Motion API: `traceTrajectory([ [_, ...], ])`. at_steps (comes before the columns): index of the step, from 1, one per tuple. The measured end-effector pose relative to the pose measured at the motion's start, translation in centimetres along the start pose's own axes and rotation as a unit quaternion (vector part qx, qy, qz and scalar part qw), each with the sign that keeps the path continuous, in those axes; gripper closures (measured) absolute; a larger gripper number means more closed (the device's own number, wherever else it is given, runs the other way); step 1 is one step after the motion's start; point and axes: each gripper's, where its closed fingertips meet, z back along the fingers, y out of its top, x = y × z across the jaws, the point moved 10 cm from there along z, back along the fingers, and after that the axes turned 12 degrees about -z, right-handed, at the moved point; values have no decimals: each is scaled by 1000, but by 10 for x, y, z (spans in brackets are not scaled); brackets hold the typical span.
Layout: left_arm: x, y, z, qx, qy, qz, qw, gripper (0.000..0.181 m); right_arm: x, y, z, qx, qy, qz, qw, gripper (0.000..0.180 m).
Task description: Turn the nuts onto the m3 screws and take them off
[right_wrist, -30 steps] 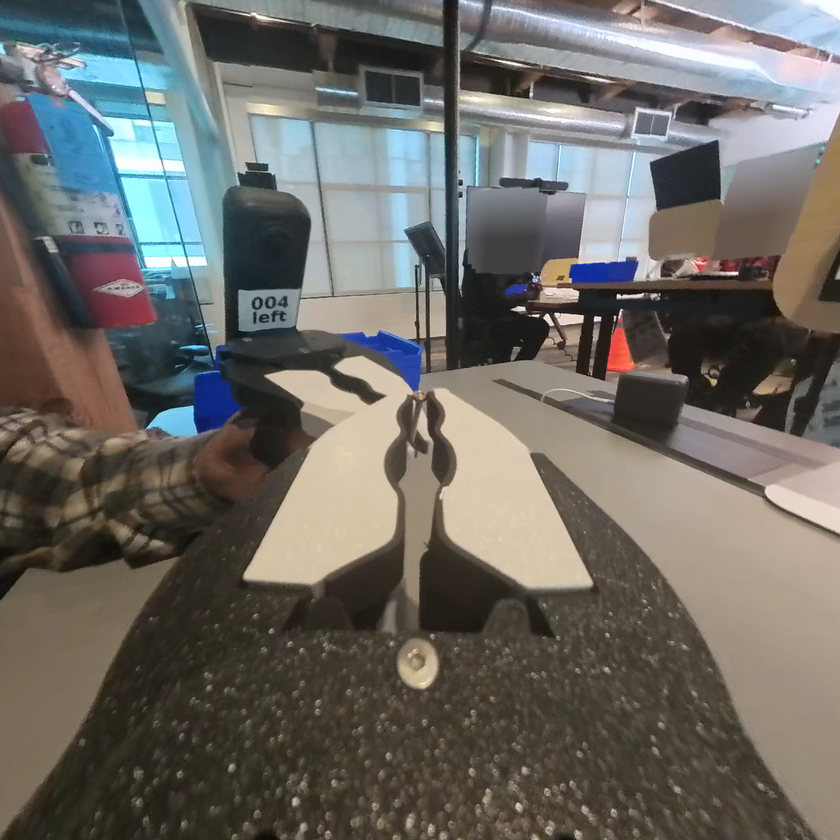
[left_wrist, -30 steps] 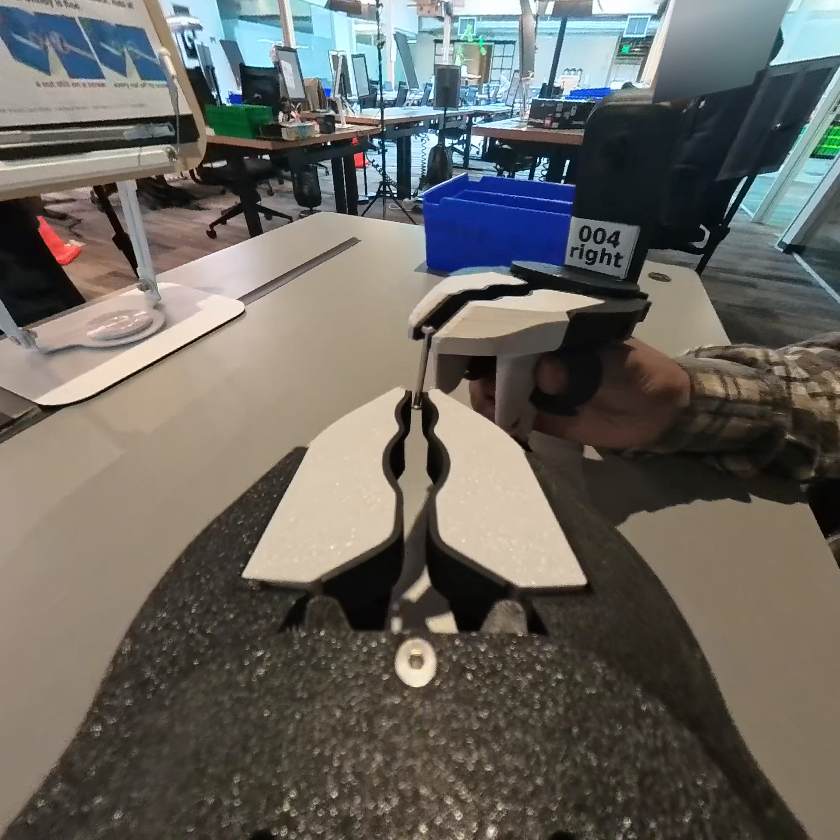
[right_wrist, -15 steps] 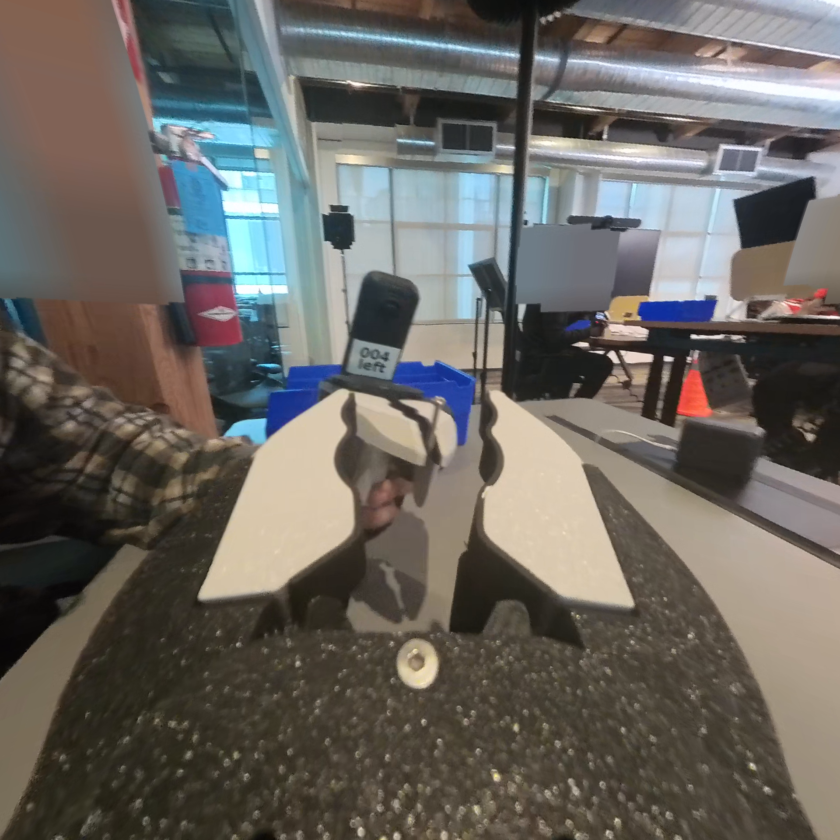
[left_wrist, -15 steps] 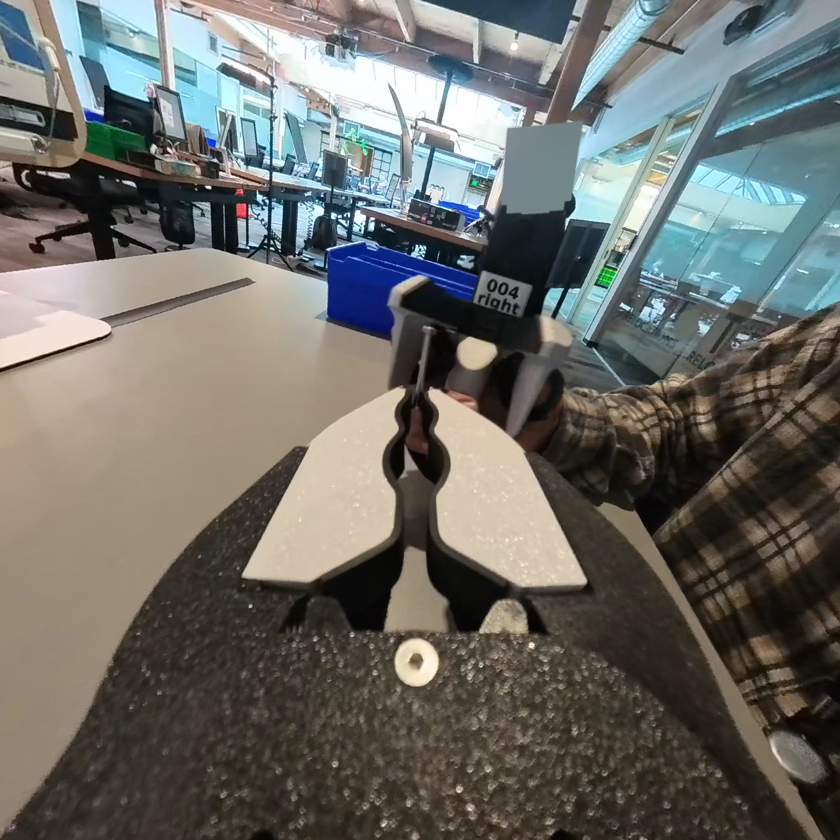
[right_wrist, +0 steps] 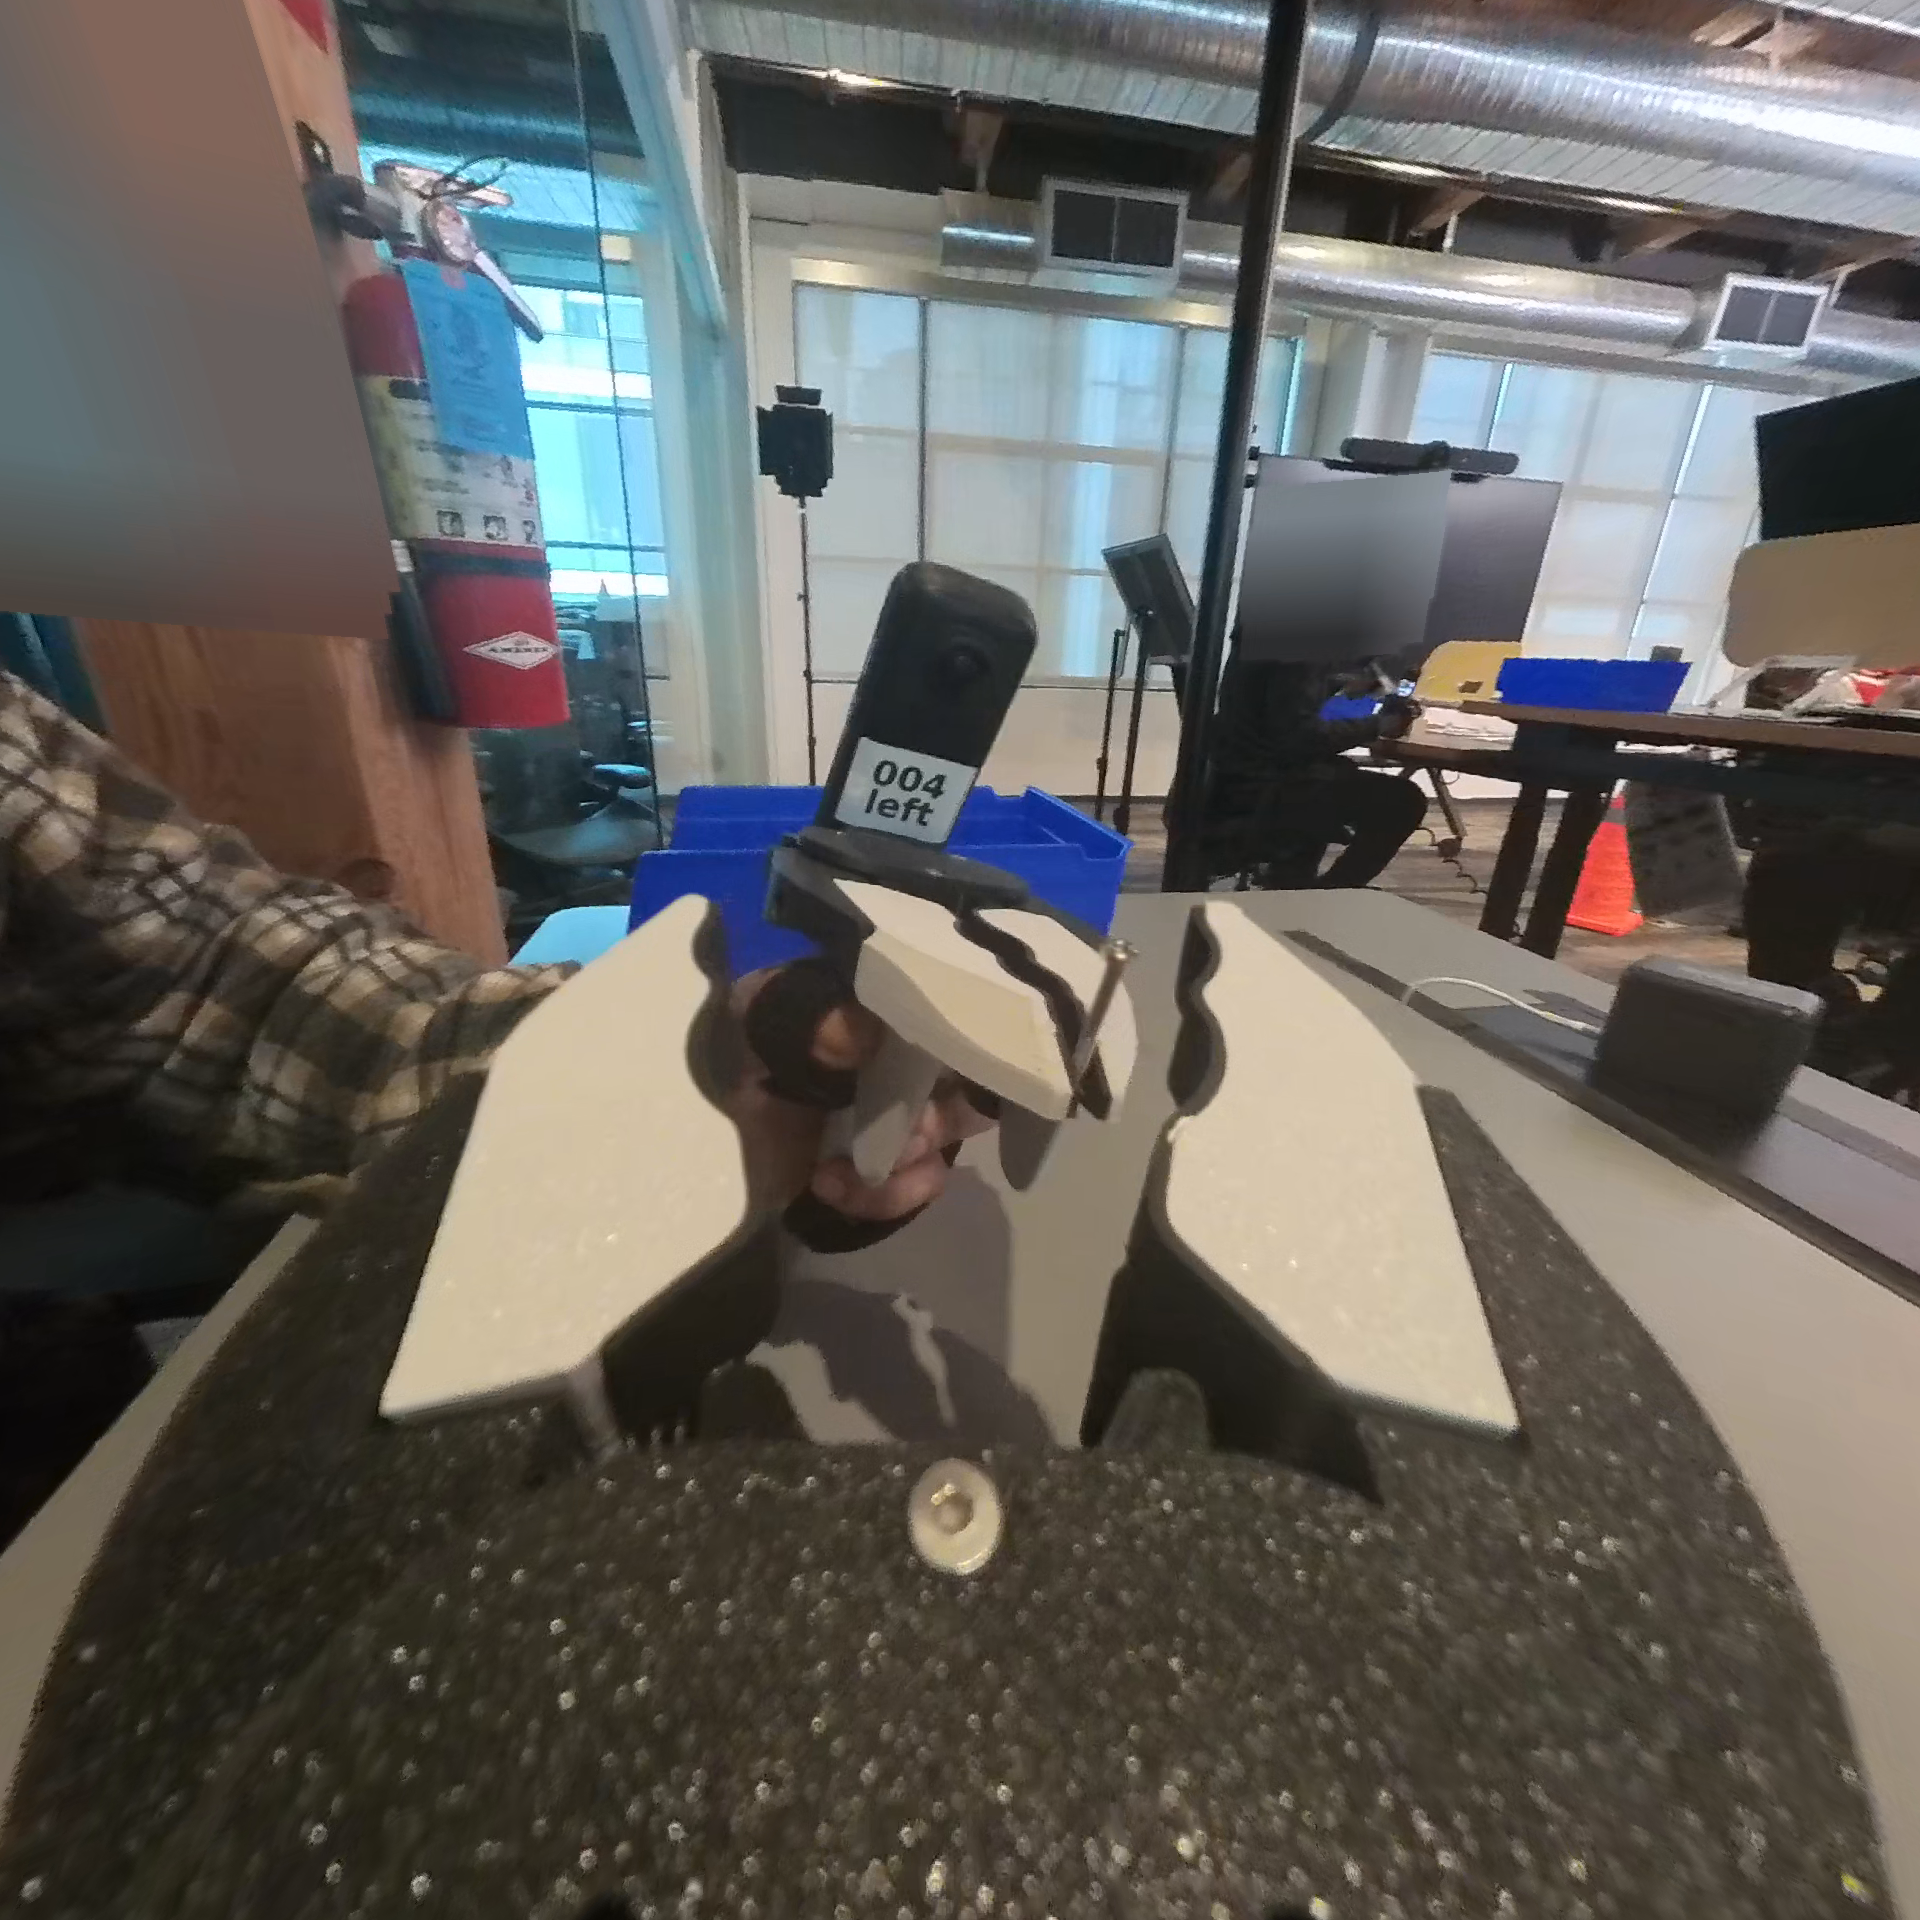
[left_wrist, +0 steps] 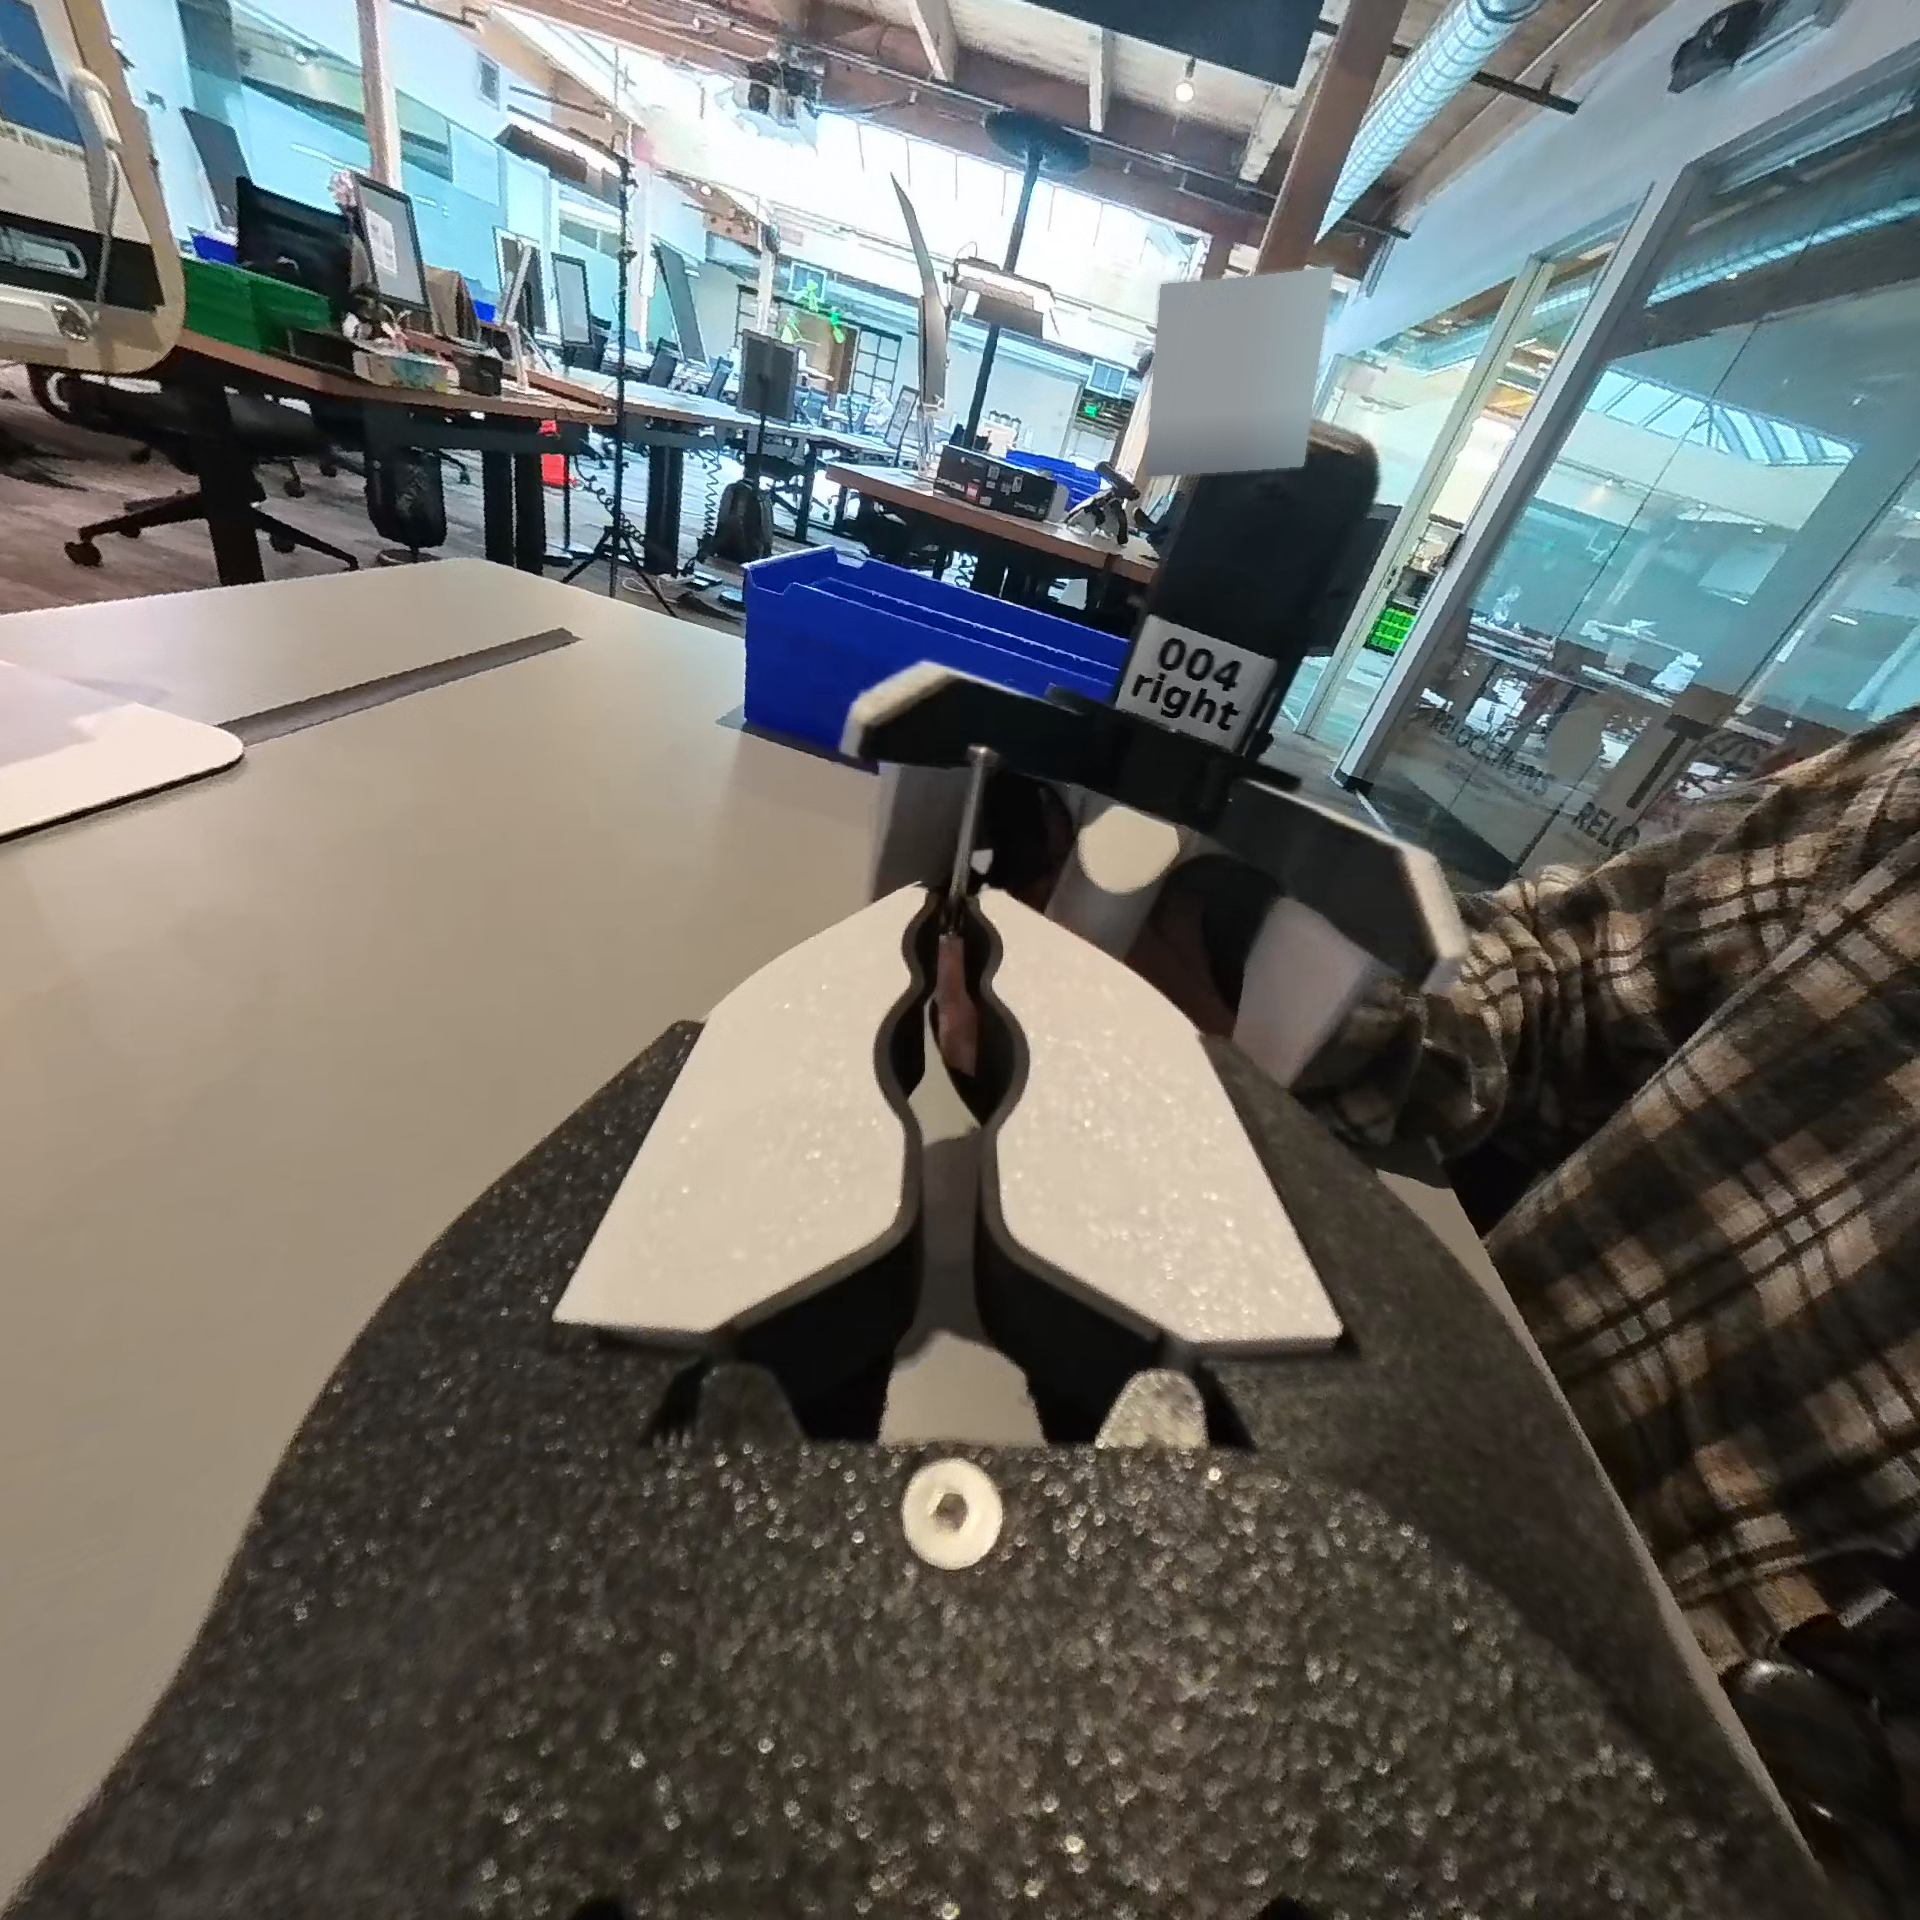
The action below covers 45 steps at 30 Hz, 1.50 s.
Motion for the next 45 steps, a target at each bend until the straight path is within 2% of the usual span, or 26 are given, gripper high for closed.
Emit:
traceTrajectory([
  [9,-2,2,4,-13,51,-4,999,177,-3,-5,-4,-40,-23,39,998,93],
  [12,-4,0,5,-13,57,4,998,177,1,-3,-2,-22,-45,32,998,93],
  [15,-4,0,5,-15,64,5,998,177,0,-4,-6,-24,-32,21,999,94],
  [18,-6,0,7,-14,79,8,997,177,-3,-6,-11,-39,-48,43,997,87],
  [21,-8,2,11,-9,93,13,996,177,-4,-8,-11,-60,-62,61,994,91],
  [22,-8,2,12,-9,92,16,996,177,-4,-8,-10,-54,-62,60,995,98],
  [25,-6,1,8,-12,73,8,997,177,0,-2,-8,-20,-75,33,996,92],
  [30,3,1,0,-29,53,-32,998,177,11,4,6,13,-94,10,995,105],
  [33,7,0,-4,-41,67,-48,996,177,17,8,15,35,-122,-15,992,129],
  [36,8,-3,-6,-54,89,-55,993,177,18,7,17,32,-146,-40,988,142],
  [41,8,-2,-4,-51,108,-49,992,177,12,2,6,3,-174,-40,984,149],
  [45,7,-1,-2,-45,110,-45,992,177,10,-1,4,-3,-179,-39,983,164],
])
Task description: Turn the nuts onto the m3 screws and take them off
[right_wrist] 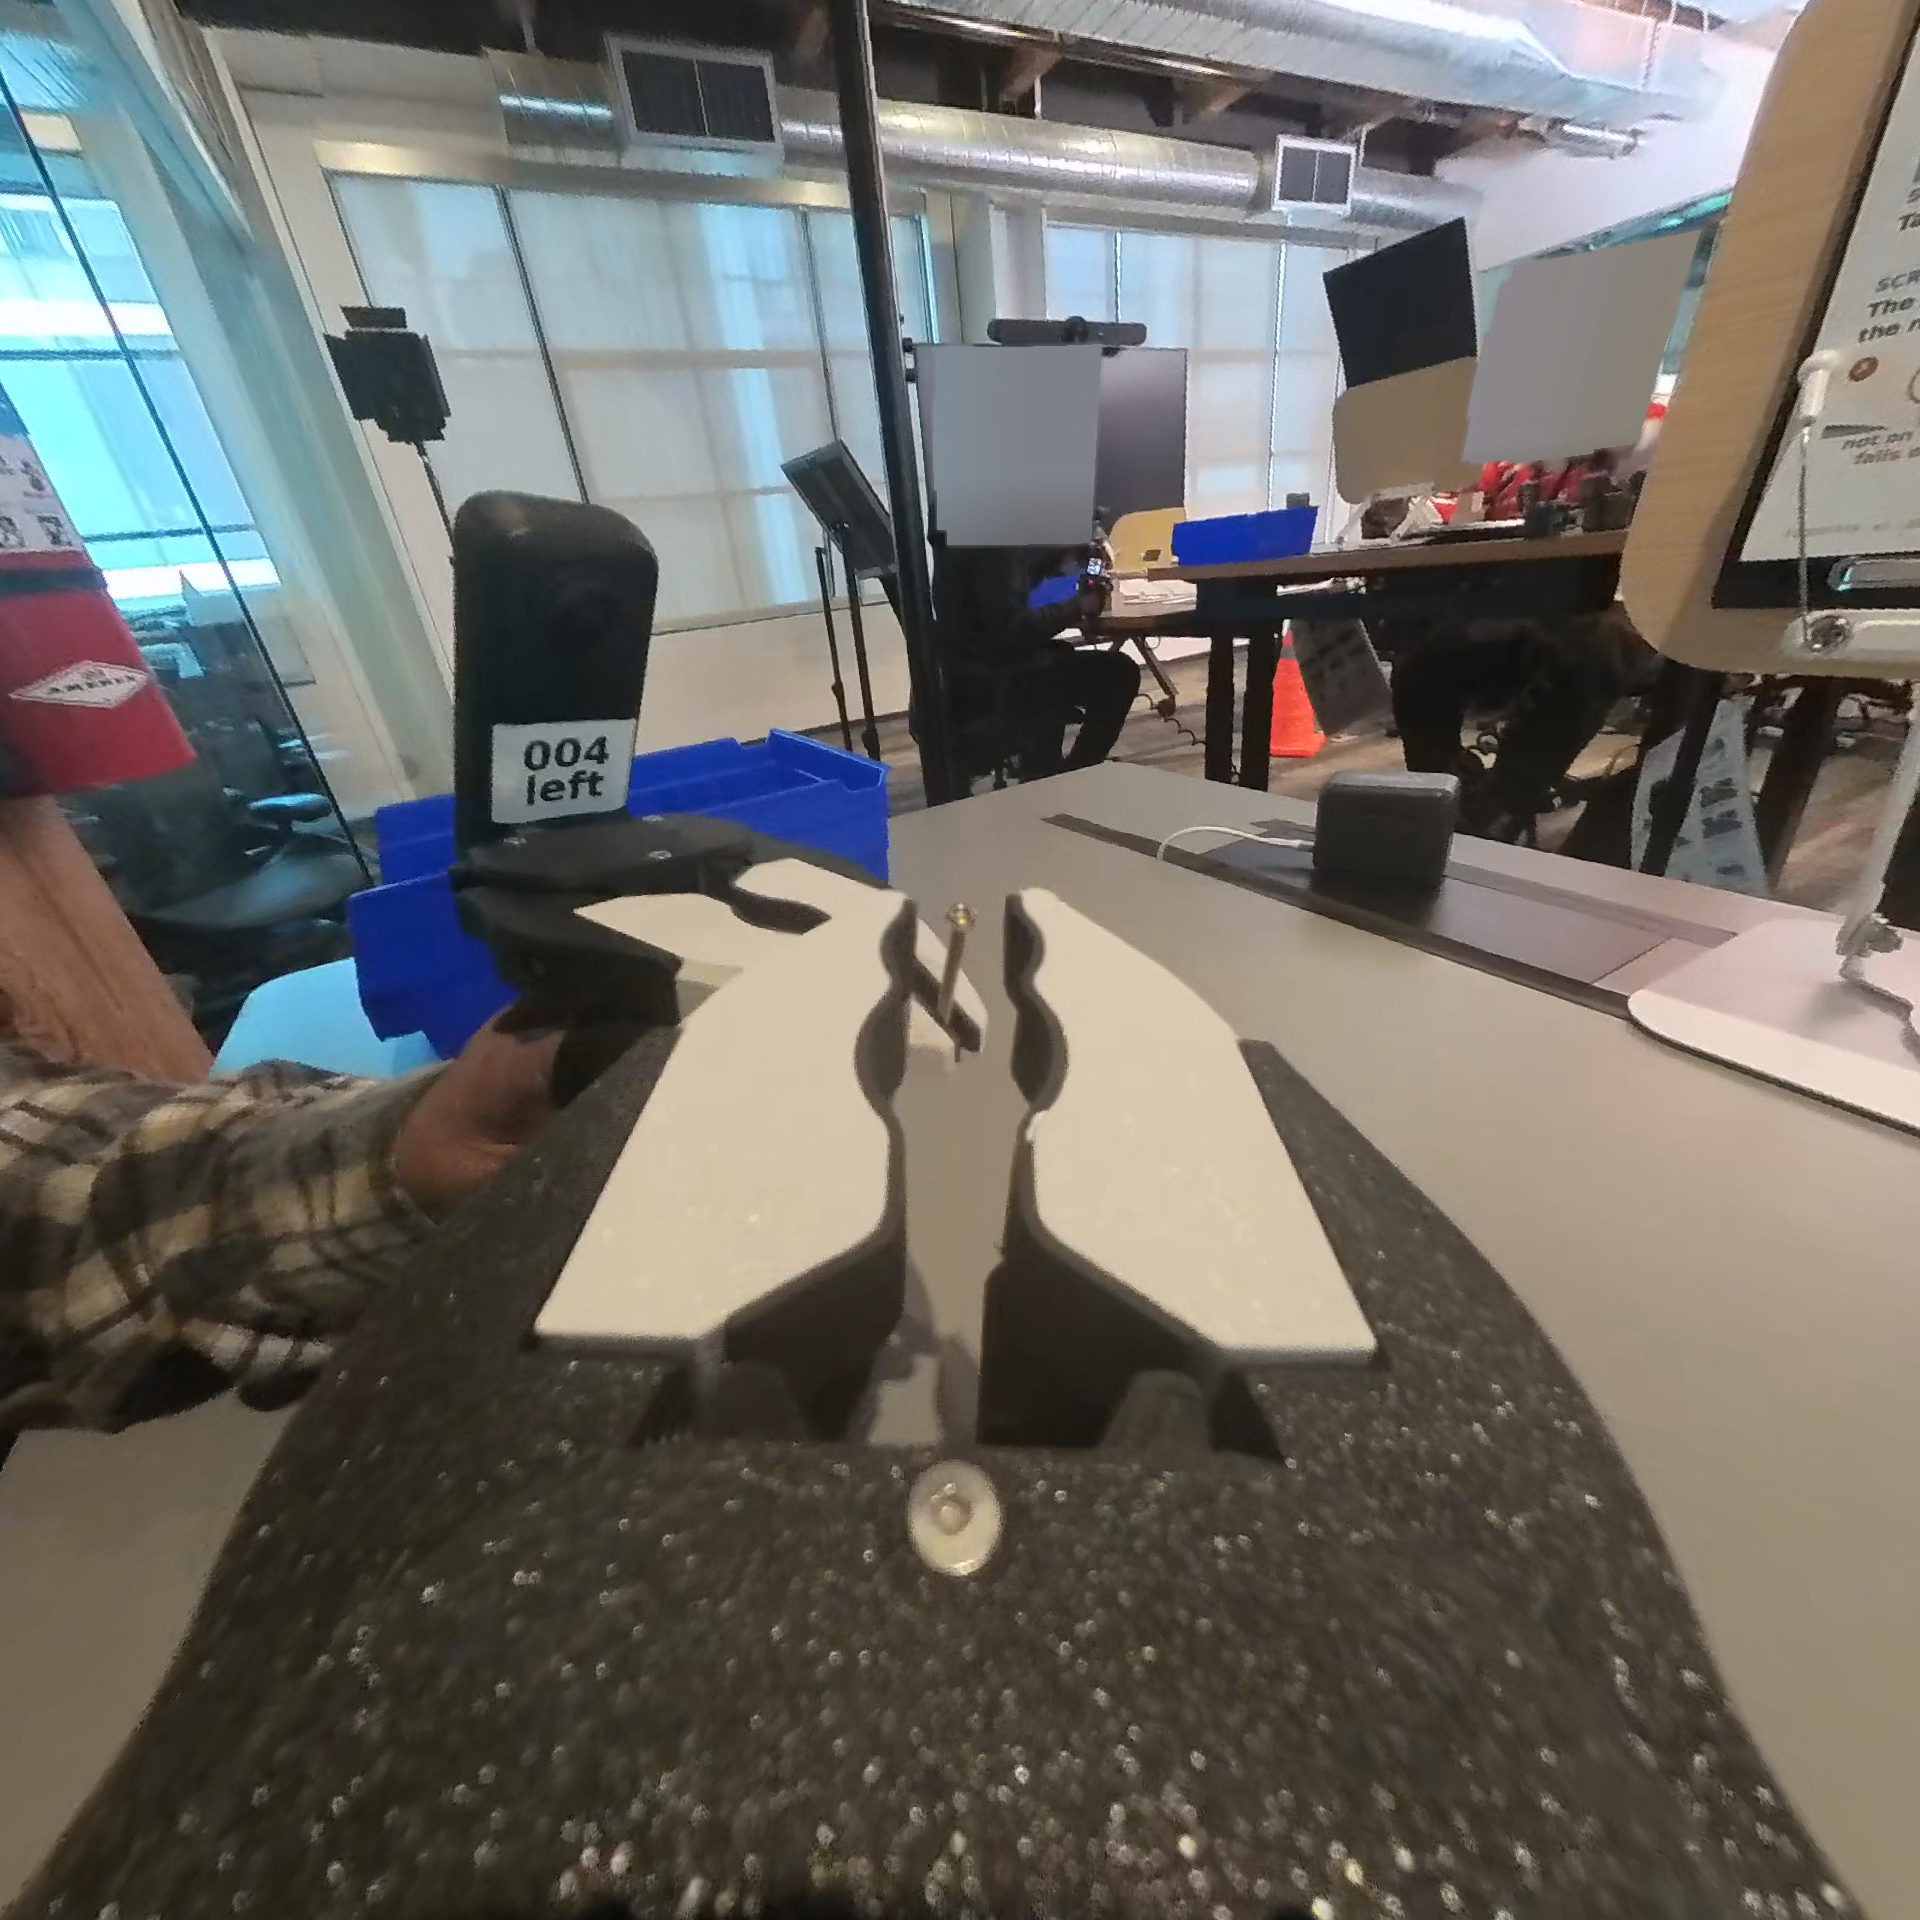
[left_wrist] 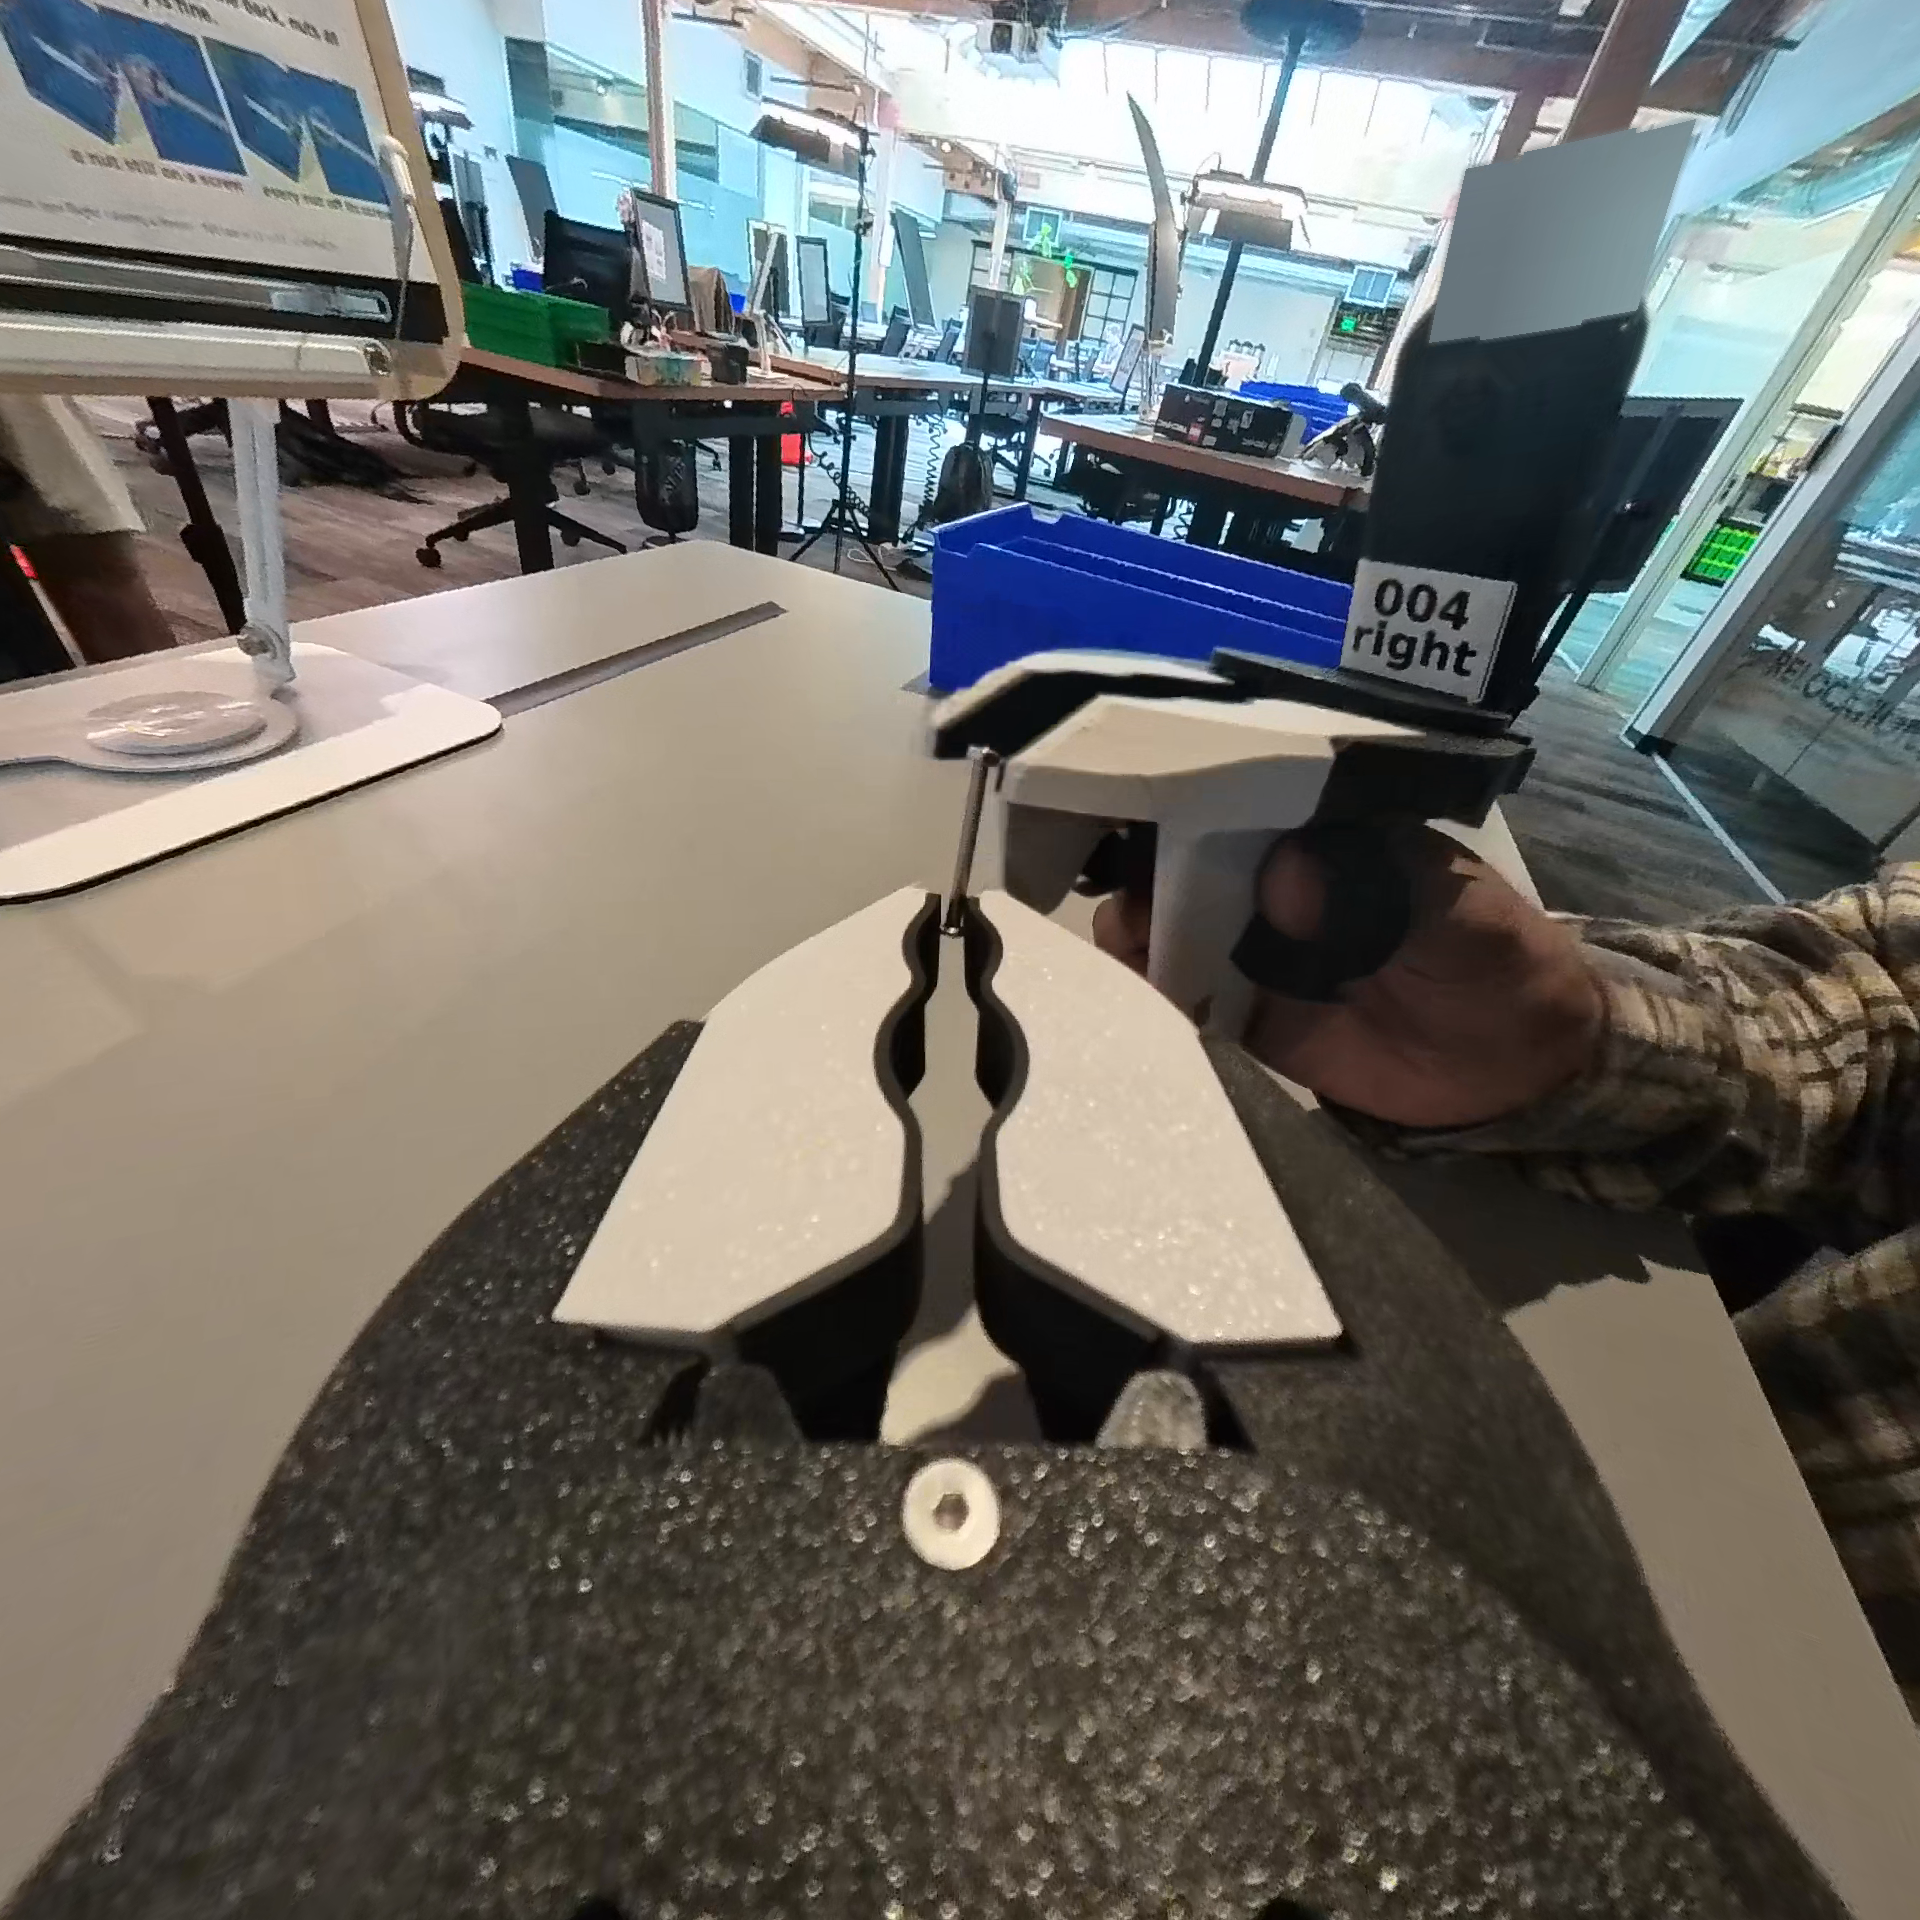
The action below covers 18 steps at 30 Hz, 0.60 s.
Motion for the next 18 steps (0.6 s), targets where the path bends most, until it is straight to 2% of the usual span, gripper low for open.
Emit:
traceTrajectory([
  [2,0,0,0,1,0,1,1000,177,1,0,0,-1,1,-7,1000,169],
  [8,0,1,0,2,3,0,1000,177,1,-2,-2,-6,-1,-13,1000,168],
  [9,0,1,0,2,1,1,1000,177,1,-2,-2,-9,0,-10,1000,175],
  [12,1,2,0,5,-10,0,1000,177,0,-1,-2,-12,10,5,1000,176],
  [18,1,2,0,22,-71,7,997,177,6,6,3,-35,87,-6,996,176],
])
